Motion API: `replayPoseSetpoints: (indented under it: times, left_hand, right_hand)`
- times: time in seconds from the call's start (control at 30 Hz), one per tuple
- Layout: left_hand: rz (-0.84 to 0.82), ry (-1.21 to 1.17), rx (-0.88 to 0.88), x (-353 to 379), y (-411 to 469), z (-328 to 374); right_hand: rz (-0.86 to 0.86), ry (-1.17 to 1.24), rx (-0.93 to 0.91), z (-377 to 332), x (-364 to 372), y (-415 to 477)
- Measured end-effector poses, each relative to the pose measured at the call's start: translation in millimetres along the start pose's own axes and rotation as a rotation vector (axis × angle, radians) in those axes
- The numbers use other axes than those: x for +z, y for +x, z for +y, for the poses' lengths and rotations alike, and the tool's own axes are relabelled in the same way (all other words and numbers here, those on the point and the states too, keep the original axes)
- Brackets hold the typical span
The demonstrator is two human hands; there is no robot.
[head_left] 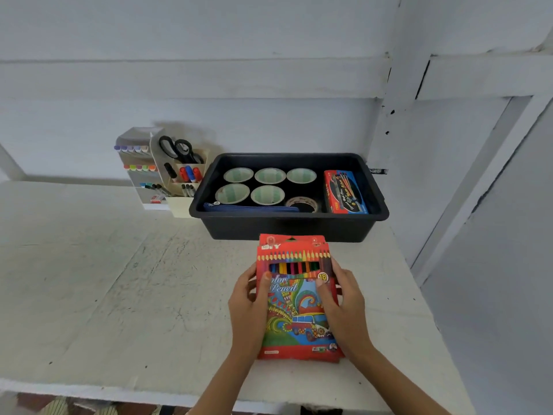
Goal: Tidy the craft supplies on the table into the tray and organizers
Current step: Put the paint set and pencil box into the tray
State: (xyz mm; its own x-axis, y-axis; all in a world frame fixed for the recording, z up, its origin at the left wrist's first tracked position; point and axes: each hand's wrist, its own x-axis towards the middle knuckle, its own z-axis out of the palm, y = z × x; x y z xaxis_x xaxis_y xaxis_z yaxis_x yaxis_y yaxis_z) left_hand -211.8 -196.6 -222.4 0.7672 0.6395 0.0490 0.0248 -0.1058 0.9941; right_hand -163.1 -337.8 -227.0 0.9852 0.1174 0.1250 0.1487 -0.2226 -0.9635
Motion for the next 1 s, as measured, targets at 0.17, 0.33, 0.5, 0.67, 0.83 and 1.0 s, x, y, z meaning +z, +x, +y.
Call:
replayPoseSetpoints:
  times: [0.17,0.33,0.5,0.67,0.83,1.0]
  left_hand:
    - [0.024,-0.236,0.035,3.5,3.7,30.1]
    - [-0.008,-0.314,0.146,23.6,38.3,76.4]
    - [-0.045,-0.335,0.152,68.1,102.2,110.7]
    - [-0.088,-0.284,0.105,118.1,163.2,120.3]
    - [-0.102,-0.326,-0.089,159.0,198.0,99.8]
    - [-0.153,-0.234,-0.188,176.7,215.4,71.8]
  right_hand:
    - [-0.093,0.17,-0.076,-33.5,-10.7,14.5]
    - [-0.073,0.218,-0.165,-69.3,-26.7,59.1]
    - [0.091,0.071,-0.257,-86.5,-38.8,134.1]
    - [0.211,-0.101,-0.301,-73.9,-46.1,206.6]
    - [0.183,-0.263,-0.254,-50.2,-51.4,248.3]
    - [0.057,-0.43,-0.235,-21.8,-45.7,266.7]
